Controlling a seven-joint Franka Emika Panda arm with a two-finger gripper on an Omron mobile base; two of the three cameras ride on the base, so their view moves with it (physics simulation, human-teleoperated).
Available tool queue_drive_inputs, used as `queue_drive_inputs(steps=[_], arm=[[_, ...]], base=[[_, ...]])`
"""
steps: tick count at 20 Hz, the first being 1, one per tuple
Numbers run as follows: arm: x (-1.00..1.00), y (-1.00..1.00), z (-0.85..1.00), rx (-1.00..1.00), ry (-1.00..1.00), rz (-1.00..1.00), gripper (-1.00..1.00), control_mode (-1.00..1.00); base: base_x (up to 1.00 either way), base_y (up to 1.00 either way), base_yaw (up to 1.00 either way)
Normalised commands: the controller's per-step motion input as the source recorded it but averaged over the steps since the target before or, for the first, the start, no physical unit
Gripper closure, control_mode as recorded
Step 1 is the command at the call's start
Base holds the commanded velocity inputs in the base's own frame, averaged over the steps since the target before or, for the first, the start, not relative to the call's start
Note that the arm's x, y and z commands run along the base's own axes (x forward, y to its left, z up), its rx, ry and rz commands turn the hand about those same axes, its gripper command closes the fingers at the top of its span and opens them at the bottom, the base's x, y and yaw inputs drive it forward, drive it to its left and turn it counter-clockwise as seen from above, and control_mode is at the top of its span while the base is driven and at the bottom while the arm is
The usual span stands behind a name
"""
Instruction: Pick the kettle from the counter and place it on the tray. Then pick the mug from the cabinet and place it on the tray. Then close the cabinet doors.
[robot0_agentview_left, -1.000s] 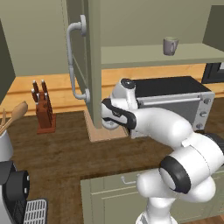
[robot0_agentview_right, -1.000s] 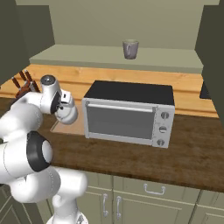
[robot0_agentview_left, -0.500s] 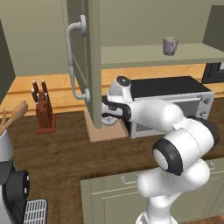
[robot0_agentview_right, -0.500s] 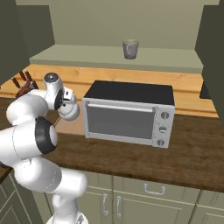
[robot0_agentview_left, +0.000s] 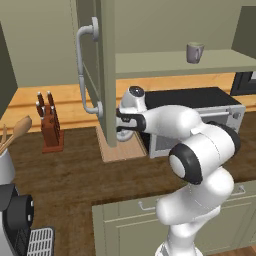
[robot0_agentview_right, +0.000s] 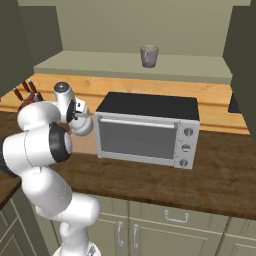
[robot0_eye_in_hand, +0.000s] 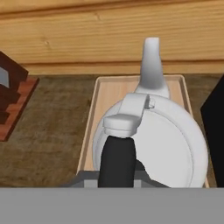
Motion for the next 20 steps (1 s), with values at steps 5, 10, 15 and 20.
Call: queue_drive_inputs(steps=[5,10,15,20], arm=[[0.09,0.0,-0.23,0.0,0.0,-0.01,1.0,-1.0],[0.12,0.0,-0.18,0.0,0.0,-0.01,1.0,-1.0],[0.11,0.0,-0.15,0.0,0.0,-0.01,1.0,-1.0],[0.18,0.0,-0.06,0.0,0.0,0.0,1.0,-1.0]], base=[[0.0,0.0,0.0],[0.0,0.0,0.0],[0.0,0.0,0.0],[0.0,0.0,0.0]])
